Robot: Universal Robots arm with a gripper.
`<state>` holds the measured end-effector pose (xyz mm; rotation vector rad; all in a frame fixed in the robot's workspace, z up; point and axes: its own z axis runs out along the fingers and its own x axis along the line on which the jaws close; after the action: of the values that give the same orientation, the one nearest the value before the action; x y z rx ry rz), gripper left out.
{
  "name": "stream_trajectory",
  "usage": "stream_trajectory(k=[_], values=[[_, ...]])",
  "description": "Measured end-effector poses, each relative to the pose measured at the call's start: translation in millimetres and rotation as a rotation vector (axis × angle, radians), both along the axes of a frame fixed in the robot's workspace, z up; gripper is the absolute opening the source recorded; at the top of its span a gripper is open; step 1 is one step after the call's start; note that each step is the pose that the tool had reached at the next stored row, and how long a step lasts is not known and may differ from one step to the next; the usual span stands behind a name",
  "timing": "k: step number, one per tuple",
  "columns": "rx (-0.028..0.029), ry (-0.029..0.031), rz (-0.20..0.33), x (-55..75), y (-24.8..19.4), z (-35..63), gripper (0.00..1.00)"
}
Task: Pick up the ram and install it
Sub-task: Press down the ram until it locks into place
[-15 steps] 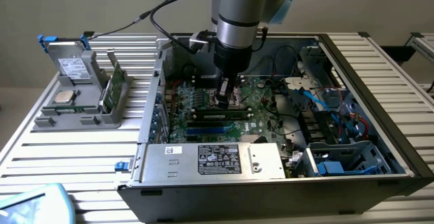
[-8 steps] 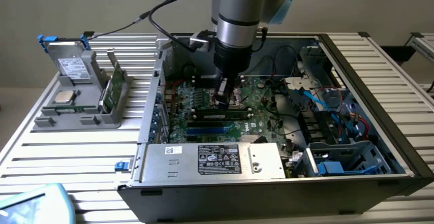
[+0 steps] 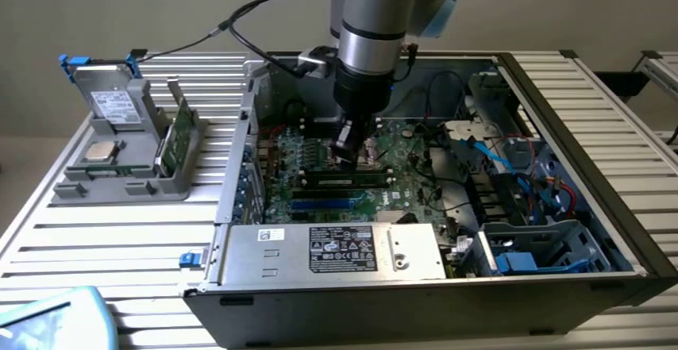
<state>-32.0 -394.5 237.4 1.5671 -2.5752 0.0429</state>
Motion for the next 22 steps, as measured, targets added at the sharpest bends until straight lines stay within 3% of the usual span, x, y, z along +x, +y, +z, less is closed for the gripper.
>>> stream_trajectory(k=[2,4,6,11,15,22], values=[[0.0001,-0.0016,-0.016,0.0,0.0,1.0,0.11],[0.0047,-0.0054,-0.024,-0.4,0.0,3.1,0.11],[0.0136,-0.0098,-0.031,-0.9,0.0,4.3,0.11],[0.0450,-0.0296,-0.046,-1.5,0.0,5.2,0.11],[0.0489,-0.0385,-0.077,-1.5,0.1,5.2,0.11],[0.0484,-0.0492,-0.148,-1.5,0.0,5.2,0.11]])
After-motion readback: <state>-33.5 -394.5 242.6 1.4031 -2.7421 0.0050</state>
